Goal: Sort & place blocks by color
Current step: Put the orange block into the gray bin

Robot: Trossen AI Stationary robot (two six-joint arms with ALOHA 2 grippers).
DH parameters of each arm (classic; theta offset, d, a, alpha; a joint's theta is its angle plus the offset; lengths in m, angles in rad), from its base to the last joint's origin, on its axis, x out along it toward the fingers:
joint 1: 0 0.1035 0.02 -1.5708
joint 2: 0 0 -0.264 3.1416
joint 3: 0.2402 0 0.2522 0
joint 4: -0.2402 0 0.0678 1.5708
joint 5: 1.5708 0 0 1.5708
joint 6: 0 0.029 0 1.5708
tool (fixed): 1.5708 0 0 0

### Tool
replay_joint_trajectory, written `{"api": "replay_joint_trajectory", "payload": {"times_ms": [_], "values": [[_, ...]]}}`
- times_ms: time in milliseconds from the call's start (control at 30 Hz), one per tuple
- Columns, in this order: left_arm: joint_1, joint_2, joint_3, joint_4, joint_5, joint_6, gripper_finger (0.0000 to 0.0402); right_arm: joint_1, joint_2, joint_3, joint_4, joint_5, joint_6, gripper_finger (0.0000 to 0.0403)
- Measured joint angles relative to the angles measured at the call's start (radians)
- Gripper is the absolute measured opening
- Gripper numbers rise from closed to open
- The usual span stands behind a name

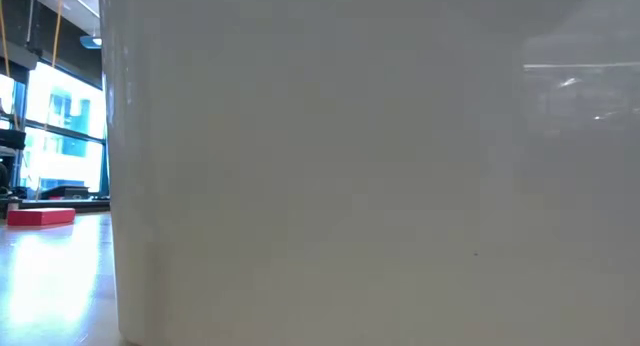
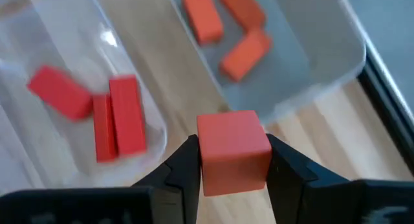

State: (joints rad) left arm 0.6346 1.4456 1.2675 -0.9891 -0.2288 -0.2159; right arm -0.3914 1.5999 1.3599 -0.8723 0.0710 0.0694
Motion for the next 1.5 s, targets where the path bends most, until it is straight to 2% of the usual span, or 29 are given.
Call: {"api": "replay_joint_trajectory", "payload": {"times_ms": [300,467,1000,1267,1500], "values": [[0.000,0.000,0.000,-0.056,0.069,-0.139,0.0188,-0.103,0.070,0.000,0.260,-0.107,-0.120,0.0112],[0.000,0.000,0.000,-0.103,0.072,-0.204,0.0188,-0.121,0.150,-0.001,0.346,-0.106,-0.159,0.0112],[-0.058,0.000,0.000,-0.122,0.071,-0.304,0.0188,-0.122,0.321,-0.002,0.355,-0.084,-0.192,0.0112],[-0.123,0.000,0.000,-0.201,0.121,-0.423,0.0188,-0.122,0.339,-0.002,0.363,-0.066,-0.209,0.0114],[-0.189,0.000,0.000,-0.300,0.121,-0.531,0.0188,-0.120,0.341,-0.001,0.361,-0.066,-0.209,0.0177]]}}
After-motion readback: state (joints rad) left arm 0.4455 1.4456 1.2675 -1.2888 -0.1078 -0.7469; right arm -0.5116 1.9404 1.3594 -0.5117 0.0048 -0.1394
